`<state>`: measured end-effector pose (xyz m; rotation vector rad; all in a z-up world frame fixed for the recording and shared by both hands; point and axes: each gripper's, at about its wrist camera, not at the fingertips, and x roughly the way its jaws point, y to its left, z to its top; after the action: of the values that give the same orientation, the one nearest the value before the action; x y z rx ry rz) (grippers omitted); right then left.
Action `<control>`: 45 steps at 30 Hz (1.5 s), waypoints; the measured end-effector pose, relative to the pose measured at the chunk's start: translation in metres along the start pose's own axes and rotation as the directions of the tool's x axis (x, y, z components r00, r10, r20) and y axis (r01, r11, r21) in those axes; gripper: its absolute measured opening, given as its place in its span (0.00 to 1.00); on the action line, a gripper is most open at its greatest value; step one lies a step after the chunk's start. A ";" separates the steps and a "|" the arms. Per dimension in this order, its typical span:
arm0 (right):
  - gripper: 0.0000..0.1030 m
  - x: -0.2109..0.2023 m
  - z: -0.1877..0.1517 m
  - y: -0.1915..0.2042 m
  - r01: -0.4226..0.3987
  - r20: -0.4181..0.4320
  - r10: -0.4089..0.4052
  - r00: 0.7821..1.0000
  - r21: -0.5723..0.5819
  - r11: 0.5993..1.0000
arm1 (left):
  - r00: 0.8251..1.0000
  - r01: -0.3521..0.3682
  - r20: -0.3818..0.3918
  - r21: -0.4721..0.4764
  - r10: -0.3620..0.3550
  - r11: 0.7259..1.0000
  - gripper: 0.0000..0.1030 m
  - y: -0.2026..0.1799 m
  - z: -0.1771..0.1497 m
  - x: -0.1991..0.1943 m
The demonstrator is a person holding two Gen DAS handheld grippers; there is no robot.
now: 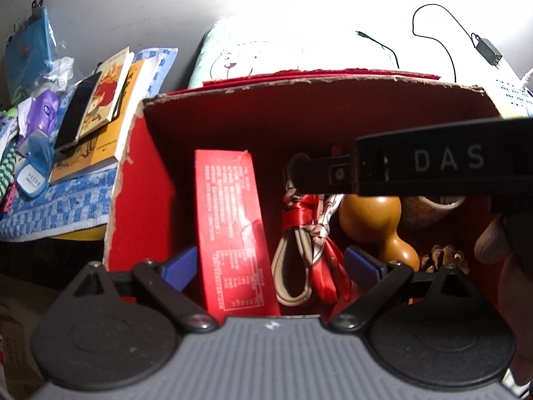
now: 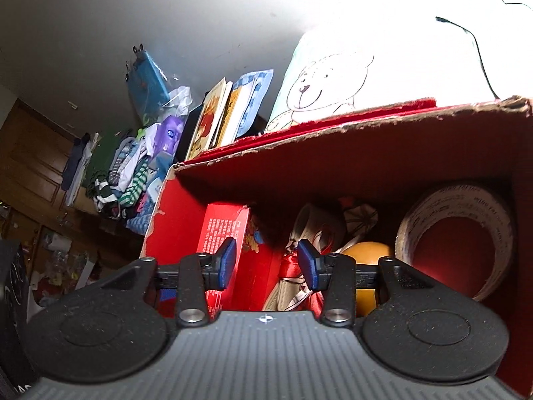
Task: Organize objects
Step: 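Lower the gift box into the red box beside the cord bundle, then open the right gripper to release the gift box and withdraw upward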
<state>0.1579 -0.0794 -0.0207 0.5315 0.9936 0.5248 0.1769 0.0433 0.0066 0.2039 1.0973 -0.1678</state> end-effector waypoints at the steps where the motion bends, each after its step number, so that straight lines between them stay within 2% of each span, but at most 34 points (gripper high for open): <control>1: 0.44 0.000 0.000 0.000 0.008 0.004 -0.008 1.000 -0.004 1.000 | 1.000 0.000 0.002 -0.001 0.000 1.000 0.92 0.000 0.000 0.000; 10: 0.44 -0.001 -0.004 0.010 0.110 0.034 -0.108 0.994 -0.038 0.993 | 0.999 -0.023 0.023 -0.022 0.023 0.999 0.92 0.003 0.001 0.000; 19: 0.44 -0.009 -0.017 0.010 0.216 0.080 -0.213 0.974 -0.024 0.976 | 0.997 -0.041 0.071 -0.007 0.041 0.999 0.92 0.005 -0.002 -0.007; 26: 0.44 -0.021 -0.028 0.017 0.314 0.145 -0.303 0.942 -0.060 0.948 | 0.996 -0.033 0.082 0.000 0.033 0.999 0.92 0.006 -0.003 -0.011; 36: 0.44 -0.030 -0.048 0.018 0.380 0.183 -0.368 0.911 -0.031 0.925 | 0.995 -0.022 0.097 0.019 0.020 1.000 0.93 0.006 -0.007 -0.012; 40: 0.44 -0.034 -0.050 0.016 0.387 0.222 -0.371 0.902 -0.029 0.922 | 0.990 -0.041 0.137 0.037 0.035 0.998 0.93 0.003 -0.005 -0.013; 42: 0.44 -0.034 -0.049 0.014 0.404 0.243 -0.385 0.890 -0.034 0.914 | 0.987 -0.048 0.156 0.050 0.040 0.998 0.98 0.002 -0.003 -0.011; 45: 0.41 -0.037 -0.051 0.009 0.408 0.258 -0.390 0.884 -0.018 0.913 | 0.985 -0.055 0.164 0.055 0.045 0.997 0.98 0.003 0.001 -0.006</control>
<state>0.0952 -0.0873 -0.0144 0.3038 0.8091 0.1170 0.1757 0.0466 0.0132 0.2666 0.9242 -0.1692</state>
